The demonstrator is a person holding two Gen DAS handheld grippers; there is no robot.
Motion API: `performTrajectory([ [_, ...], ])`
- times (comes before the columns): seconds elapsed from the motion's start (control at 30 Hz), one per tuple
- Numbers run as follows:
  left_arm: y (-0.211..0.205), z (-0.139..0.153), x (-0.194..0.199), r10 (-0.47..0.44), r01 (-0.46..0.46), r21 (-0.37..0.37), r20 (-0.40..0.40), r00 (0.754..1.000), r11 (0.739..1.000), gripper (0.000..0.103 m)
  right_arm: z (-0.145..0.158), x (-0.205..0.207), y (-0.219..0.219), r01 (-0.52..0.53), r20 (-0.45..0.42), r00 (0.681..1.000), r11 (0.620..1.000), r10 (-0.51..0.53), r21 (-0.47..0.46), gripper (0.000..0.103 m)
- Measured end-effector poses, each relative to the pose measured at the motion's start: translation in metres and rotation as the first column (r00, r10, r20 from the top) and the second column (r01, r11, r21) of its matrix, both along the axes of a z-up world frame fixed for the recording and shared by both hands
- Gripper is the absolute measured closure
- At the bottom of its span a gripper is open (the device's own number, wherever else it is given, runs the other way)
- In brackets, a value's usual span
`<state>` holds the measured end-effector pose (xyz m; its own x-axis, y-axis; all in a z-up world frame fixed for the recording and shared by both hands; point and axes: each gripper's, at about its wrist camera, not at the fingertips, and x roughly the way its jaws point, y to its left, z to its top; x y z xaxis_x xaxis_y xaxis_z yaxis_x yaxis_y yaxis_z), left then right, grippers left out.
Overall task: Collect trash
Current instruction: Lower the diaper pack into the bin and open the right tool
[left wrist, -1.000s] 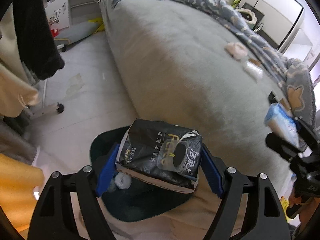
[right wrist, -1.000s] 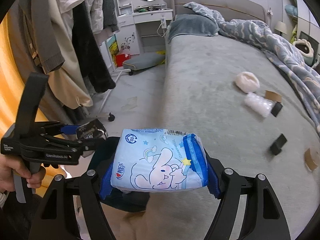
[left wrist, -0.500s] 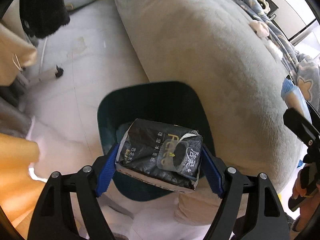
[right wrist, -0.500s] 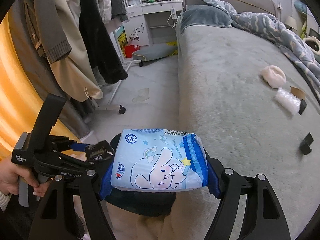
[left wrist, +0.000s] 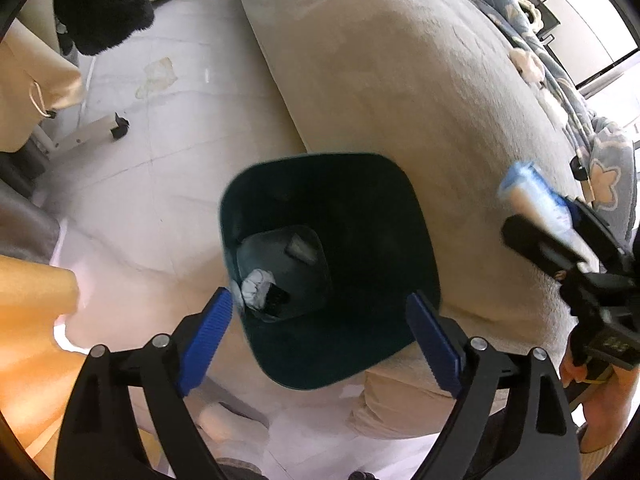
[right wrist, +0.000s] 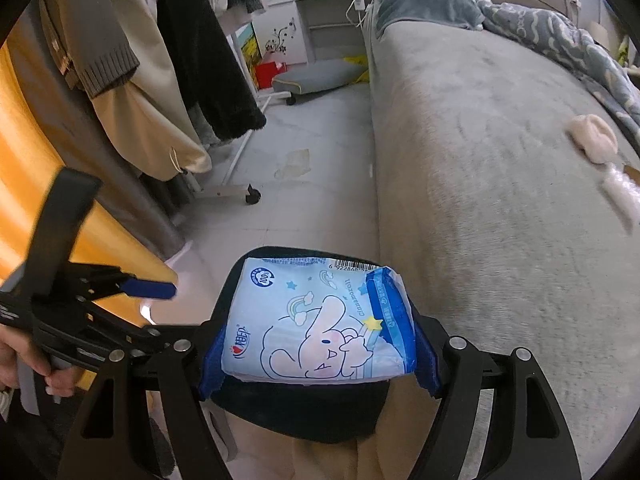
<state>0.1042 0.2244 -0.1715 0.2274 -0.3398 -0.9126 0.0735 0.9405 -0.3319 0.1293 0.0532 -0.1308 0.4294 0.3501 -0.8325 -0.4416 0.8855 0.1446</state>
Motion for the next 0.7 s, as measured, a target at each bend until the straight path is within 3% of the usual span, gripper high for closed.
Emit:
performTrajectory([
  [0.33,0.033,0.024,0.004,0.057,-0.051,-0.059,0.112,0.992,0.997,0.017,-0.031,0.005,0.028,-0.029,-0.076,0.997,0.998,0.025,-0.048,0.028],
  [0.7,0.051,0.064,-0.003,0.068,-0.054,-0.054,0.312,0.948,0.997,0.030,-0.072,0.009,0.056,-0.066,-0.162,0.986,0.991,0.046,-0.117,0.028],
])
